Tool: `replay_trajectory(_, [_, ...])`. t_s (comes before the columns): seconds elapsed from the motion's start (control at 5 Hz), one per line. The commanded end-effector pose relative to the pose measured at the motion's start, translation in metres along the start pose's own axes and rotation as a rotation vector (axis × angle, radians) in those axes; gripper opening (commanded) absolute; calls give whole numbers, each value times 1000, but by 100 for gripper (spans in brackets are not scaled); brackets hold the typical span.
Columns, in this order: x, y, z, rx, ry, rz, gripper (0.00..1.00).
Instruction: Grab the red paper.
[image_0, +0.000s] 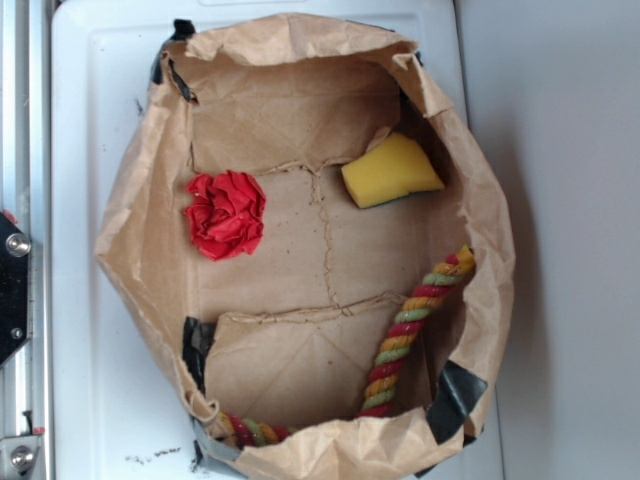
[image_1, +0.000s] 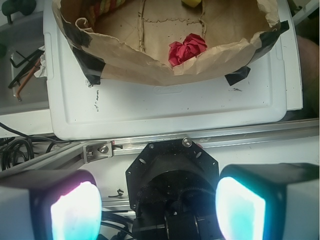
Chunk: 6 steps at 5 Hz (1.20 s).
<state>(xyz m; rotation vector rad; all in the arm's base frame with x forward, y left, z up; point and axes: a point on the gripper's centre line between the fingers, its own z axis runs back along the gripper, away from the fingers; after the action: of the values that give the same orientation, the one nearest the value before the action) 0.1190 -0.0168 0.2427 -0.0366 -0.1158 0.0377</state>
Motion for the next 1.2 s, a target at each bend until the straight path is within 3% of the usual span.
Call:
replay_trajectory(0.0, [0,0,0,0,0,0,100])
replay_trajectory(0.2, [38,18,-12,17,29,46,100])
replay_trajectory(0.4, [63,33,-20,20,10,54,100])
replay_trajectory(0.8, [97,54,-51,-4,-21,45,100])
replay_trajectory(1.0, [112,58,-70,17,-36,34,100])
